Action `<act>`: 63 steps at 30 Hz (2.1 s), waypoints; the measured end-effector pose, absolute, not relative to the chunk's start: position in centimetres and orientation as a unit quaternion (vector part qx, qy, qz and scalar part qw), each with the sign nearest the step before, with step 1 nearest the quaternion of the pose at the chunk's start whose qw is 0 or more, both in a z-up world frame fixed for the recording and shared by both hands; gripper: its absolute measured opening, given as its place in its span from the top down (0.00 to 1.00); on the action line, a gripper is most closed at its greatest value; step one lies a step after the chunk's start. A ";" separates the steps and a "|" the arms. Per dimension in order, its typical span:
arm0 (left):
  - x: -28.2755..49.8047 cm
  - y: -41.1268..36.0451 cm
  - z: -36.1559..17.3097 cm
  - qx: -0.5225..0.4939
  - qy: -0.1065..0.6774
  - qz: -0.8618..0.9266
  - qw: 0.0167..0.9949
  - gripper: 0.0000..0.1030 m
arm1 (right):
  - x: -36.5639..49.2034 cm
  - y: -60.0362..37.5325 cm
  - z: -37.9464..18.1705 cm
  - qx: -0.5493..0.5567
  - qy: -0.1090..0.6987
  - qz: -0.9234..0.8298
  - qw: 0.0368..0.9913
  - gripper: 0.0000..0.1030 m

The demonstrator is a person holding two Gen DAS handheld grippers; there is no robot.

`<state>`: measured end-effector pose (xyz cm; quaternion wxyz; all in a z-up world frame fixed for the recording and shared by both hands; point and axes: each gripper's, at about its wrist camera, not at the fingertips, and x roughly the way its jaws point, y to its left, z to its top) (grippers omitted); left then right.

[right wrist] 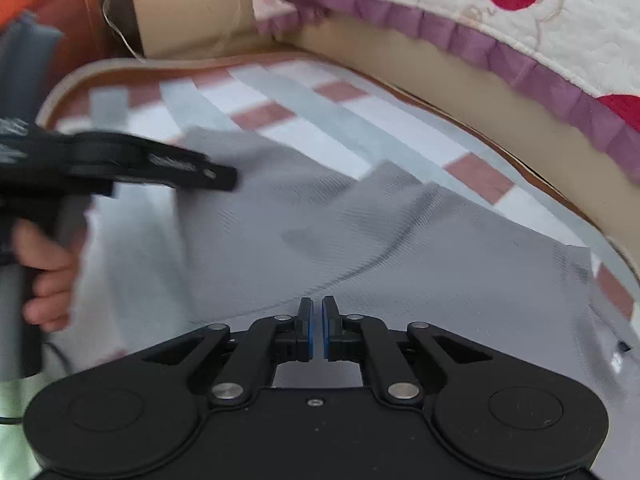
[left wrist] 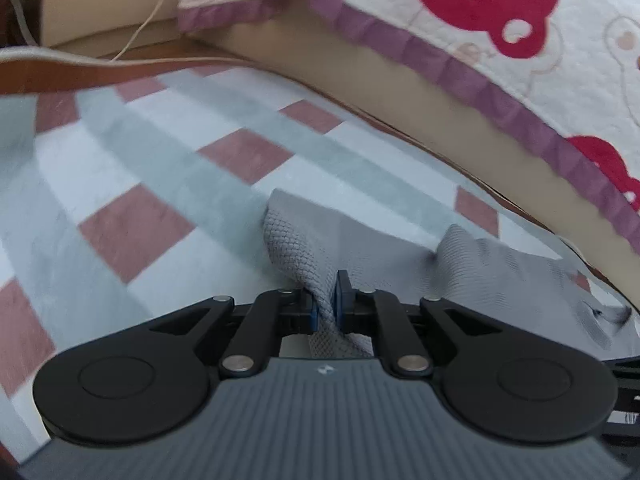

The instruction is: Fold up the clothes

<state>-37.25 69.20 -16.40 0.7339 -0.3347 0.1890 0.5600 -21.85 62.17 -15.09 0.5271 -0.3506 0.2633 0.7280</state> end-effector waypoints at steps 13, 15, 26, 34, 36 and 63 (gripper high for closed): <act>-41.6 69.4 -17.3 -0.422 0.130 0.607 0.661 0.86 | -16.3 61.2 -16.0 -0.185 0.408 0.732 0.513 0.69; -41.8 70.2 -17.0 -0.417 0.141 0.604 0.665 0.74 | -15.9 60.0 -15.6 -0.208 0.390 0.728 0.524 0.69; -38.2 75.2 -18.4 -0.275 0.258 0.518 0.768 0.34 | -13.2 54.4 -13.4 -0.144 0.405 0.714 0.553 0.68; -38.7 75.0 -17.1 -0.246 0.262 0.559 0.748 0.96 | -14.3 53.5 -14.6 -0.247 0.360 0.699 0.566 0.63; -39.7 74.4 -16.1 -0.228 0.243 0.587 0.738 0.96 | -14.5 53.6 -15.5 -0.261 0.361 0.695 0.564 0.63; -36.8 63.4 -10.4 -0.378 0.187 0.306 0.853 0.53 | -6.3 51.1 -12.5 -0.213 0.379 0.628 0.646 0.53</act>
